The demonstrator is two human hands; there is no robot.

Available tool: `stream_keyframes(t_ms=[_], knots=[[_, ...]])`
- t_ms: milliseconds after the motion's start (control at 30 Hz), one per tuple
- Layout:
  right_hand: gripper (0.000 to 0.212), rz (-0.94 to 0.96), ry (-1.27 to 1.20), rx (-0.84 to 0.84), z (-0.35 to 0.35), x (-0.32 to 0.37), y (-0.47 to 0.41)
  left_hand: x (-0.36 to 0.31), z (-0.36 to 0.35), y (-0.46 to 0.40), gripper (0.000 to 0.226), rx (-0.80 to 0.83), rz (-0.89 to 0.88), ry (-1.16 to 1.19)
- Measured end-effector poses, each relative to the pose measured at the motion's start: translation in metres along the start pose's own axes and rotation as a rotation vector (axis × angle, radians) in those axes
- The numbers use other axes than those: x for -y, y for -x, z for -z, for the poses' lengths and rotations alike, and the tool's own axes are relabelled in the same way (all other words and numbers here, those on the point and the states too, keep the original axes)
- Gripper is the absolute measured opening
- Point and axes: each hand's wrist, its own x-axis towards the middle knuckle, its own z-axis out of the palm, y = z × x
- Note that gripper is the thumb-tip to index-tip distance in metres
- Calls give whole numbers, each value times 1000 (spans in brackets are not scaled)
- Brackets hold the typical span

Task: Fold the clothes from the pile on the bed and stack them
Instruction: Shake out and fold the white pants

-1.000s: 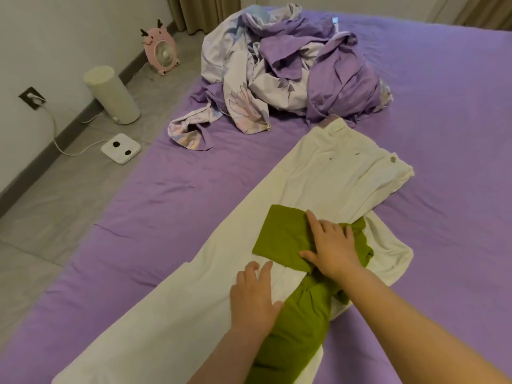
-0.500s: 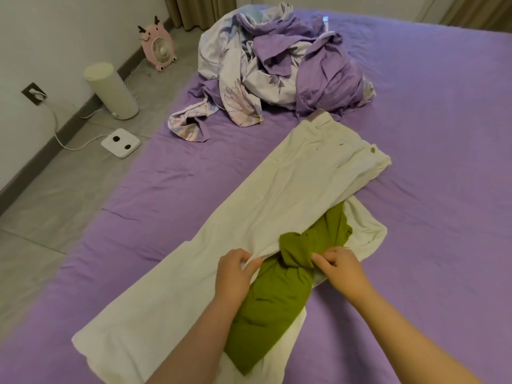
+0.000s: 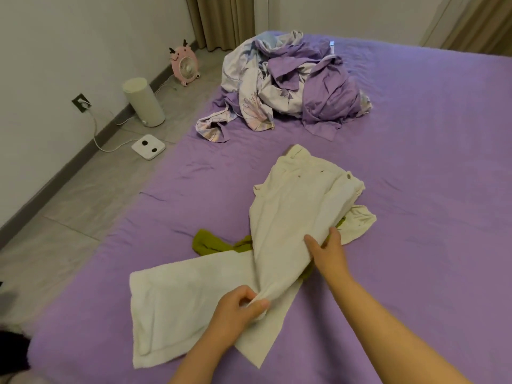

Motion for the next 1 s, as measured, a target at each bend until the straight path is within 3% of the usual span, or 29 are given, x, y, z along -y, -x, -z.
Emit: stream_keyframes(t_ms=[133,267,400,567,700,800,900,1000], knots=[[75,-23,5,5,-6,-11,29,27,-2,46,25,138,62,10],[69,48,151,178,-18,-37,76,36,-4,66,32,-1,138,75],[68,109,281,374,-36,-71,127,21,-2,59,24,-159,146,135],[66,69,315,549,-47,-102,157,-3,-15,28,15,-194,63,-13],[44,4,175,416,-35,-96,130,-16,-27,-6,3,-233,-21,-174],[30,-63,85,252,-23,-91,91,-22,-31,-37,17,-198,-121,-380],[38,-82,117,107,-11,-90,51,-32,-33,-73,33,-151,-208,-576],[51,-115,186,-16,-3,-96,16,-43,-33,-113,51,-113,-185,-610]])
